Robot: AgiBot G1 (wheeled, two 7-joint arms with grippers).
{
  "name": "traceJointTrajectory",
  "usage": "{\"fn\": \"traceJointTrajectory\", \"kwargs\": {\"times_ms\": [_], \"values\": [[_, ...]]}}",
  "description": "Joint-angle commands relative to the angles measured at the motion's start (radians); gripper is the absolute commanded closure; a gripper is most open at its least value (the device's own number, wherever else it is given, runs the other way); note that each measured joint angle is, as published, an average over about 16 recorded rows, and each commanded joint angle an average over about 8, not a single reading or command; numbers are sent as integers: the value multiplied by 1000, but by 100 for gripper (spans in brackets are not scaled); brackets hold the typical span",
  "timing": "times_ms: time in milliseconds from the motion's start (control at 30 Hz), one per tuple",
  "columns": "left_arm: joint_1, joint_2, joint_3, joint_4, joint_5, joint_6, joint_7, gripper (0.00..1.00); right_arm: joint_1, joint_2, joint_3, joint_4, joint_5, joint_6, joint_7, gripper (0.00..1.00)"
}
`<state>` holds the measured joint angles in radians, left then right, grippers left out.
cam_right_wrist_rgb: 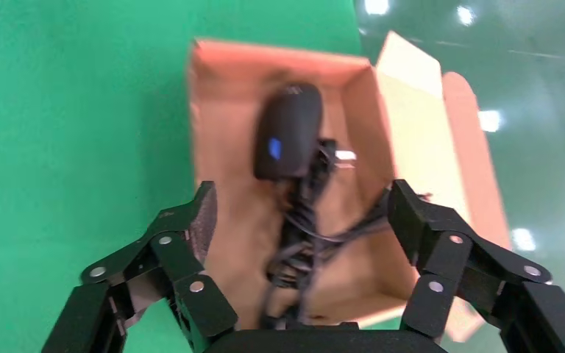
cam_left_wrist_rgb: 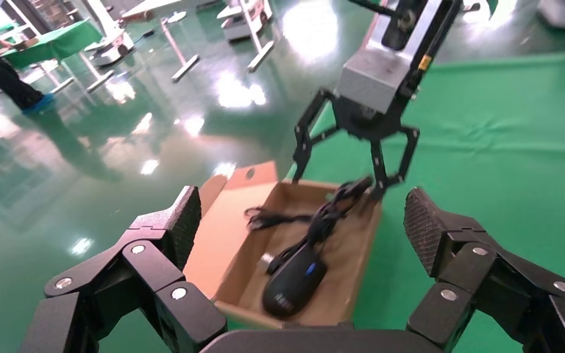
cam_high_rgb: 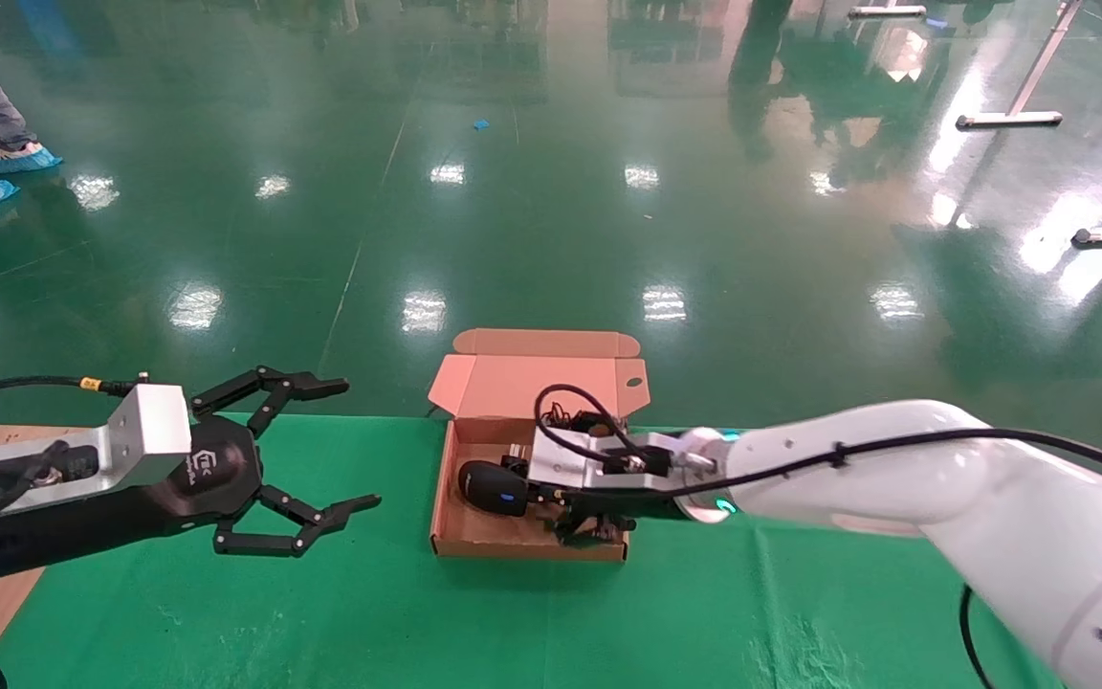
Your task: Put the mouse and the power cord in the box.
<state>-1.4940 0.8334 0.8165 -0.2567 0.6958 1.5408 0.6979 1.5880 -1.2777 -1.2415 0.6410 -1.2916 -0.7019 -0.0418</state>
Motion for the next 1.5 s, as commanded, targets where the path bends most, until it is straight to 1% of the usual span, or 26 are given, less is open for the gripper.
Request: {"fn": "traceJointTrajectory", "kwargs": {"times_ms": [33, 1500], "values": [[17, -9, -21, -41, 1, -2, -35, 0, -19, 23, 36, 22, 21, -29, 8, 0], [384, -203, -491, -939, 32, -41, -810, 0, -446, 578, 835, 558, 487, -689, 199, 0]]}}
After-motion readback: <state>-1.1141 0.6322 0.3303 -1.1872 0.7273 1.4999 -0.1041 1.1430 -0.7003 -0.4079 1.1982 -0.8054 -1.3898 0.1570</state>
